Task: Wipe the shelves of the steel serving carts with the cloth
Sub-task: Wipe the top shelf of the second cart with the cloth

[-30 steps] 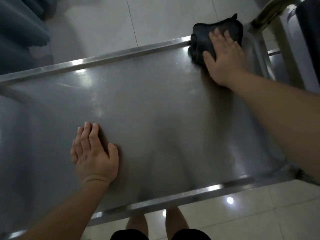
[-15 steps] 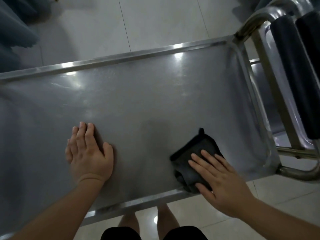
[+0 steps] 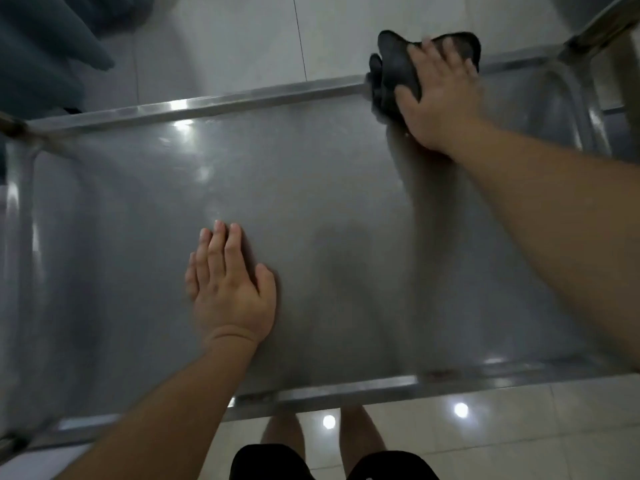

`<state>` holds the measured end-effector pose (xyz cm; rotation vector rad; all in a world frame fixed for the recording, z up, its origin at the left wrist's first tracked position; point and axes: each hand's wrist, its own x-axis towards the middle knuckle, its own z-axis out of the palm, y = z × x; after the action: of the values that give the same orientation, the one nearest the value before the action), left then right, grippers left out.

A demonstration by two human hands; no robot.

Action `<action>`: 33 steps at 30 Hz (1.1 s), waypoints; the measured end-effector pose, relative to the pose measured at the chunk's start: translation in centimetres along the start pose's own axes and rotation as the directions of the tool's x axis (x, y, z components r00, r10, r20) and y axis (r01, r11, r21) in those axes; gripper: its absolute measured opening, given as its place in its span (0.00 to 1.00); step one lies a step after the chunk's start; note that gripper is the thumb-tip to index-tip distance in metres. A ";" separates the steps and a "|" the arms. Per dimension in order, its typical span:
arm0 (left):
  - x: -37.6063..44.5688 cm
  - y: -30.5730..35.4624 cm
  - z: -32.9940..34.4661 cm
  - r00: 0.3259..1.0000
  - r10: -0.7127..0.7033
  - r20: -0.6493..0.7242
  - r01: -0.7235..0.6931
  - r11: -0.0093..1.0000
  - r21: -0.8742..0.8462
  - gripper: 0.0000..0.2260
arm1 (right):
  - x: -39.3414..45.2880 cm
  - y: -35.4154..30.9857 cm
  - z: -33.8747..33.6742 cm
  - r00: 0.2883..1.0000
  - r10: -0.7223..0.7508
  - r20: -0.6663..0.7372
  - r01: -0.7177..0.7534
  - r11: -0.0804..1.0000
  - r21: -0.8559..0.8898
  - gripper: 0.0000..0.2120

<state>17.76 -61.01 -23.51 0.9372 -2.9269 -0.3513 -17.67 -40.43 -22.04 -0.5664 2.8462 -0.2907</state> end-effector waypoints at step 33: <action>-0.2 -0.4 -0.2 0.998 0.026 0.052 -0.025 0.999 -0.032 0.30 | -0.8 -14.6 3.6 0.962 -0.264 0.064 0.267 0.962 -0.050 0.32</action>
<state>18.20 -61.29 -23.40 0.8992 -2.9676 -0.4257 -10.89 -53.86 -21.92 -0.9564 2.7298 -0.2325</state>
